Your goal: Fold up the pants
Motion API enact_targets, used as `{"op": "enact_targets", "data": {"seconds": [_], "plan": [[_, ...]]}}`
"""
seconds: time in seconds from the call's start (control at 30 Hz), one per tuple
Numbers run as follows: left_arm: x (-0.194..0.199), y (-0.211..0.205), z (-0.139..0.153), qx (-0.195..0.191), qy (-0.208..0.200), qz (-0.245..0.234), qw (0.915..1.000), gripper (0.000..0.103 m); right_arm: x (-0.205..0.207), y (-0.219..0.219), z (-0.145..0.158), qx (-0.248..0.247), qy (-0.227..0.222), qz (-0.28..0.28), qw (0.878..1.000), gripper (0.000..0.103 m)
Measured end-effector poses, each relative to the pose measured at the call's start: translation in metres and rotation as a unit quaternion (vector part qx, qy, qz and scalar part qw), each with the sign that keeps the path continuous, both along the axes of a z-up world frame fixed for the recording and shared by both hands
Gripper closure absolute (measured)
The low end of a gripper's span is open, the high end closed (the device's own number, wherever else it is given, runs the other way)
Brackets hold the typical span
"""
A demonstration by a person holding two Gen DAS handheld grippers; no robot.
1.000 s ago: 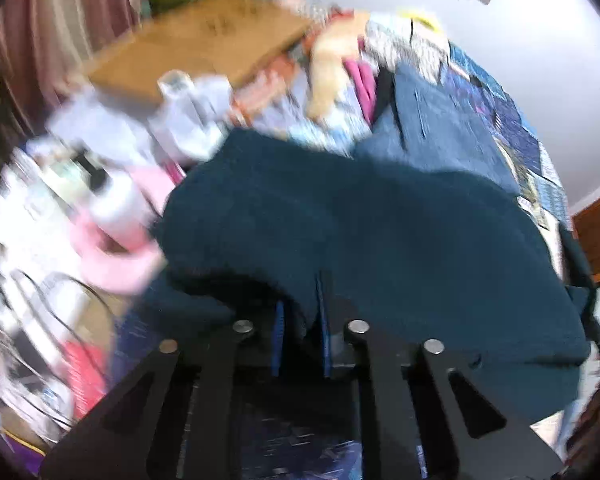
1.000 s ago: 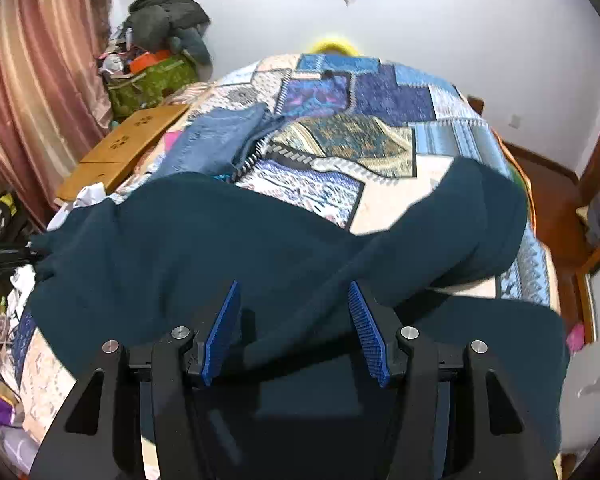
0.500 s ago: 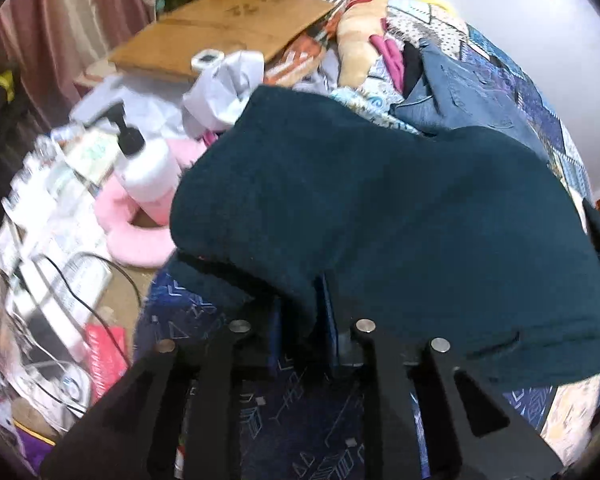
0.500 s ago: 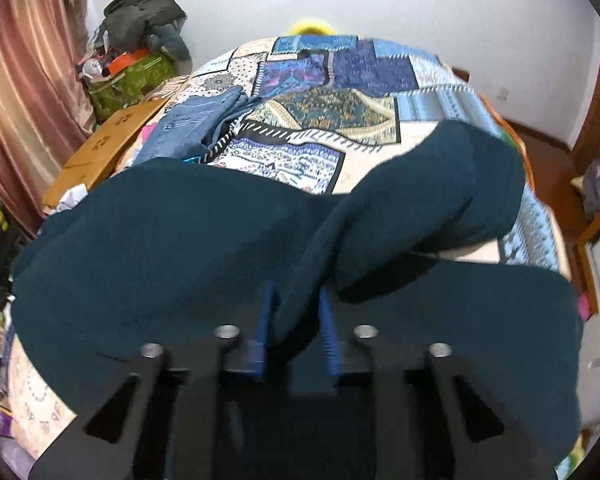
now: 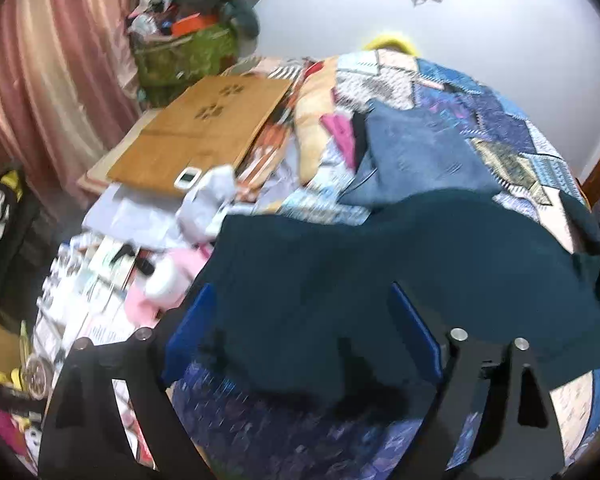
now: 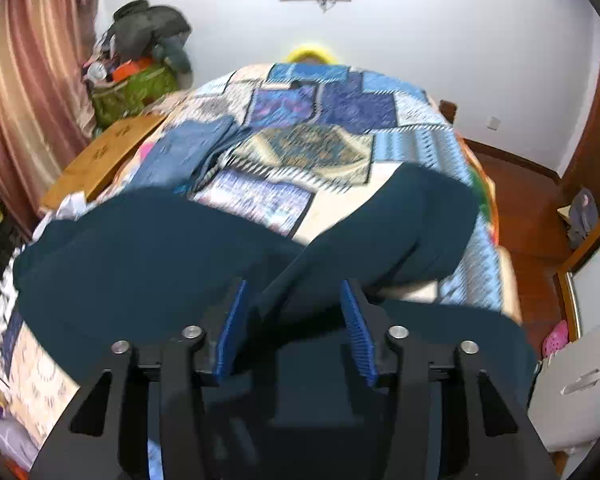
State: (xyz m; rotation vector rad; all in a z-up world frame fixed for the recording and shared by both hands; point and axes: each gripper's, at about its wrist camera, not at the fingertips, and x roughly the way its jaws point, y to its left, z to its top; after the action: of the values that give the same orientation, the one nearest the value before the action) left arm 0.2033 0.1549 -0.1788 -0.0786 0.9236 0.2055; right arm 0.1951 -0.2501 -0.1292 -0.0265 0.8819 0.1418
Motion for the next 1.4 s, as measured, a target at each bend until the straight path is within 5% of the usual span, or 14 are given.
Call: {"op": "enact_targets", "data": {"seconds": [0.37, 0.77, 0.9, 1.0, 1.13, 1.4], "plan": [[0.087, -0.057, 0.004, 0.013, -0.017, -0.061, 0.9979, 0.008, 0.123, -0.048, -0.02, -0.021, 0.05, -0.051, 0.997, 0.051], [0.148, -0.093, -0.04, 0.004, 0.036, -0.109, 0.9933, 0.008, 0.23, -0.074, -0.114, -0.07, 0.173, -0.085, 0.979, 0.05], [0.151, -0.1, -0.055, 0.005, 0.055, -0.117, 0.9916, 0.008, 0.231, -0.08, -0.117, -0.062, 0.158, -0.096, 0.981, 0.061], [0.15, -0.104, -0.059, 0.006, 0.063, -0.121, 0.9906, 0.008, 0.225, -0.084, -0.112, -0.058, 0.147, -0.106, 0.982, 0.091], [0.145, -0.109, -0.054, 0.003, 0.065, -0.127, 0.9898, 0.008, 0.207, -0.096, -0.091, -0.027, 0.123, -0.115, 0.985, 0.094], [0.118, -0.141, -0.037, -0.013, 0.062, -0.156, 0.9857, 0.008, 0.117, -0.145, 0.005, 0.049, 0.021, -0.152, 0.987, 0.094]]}}
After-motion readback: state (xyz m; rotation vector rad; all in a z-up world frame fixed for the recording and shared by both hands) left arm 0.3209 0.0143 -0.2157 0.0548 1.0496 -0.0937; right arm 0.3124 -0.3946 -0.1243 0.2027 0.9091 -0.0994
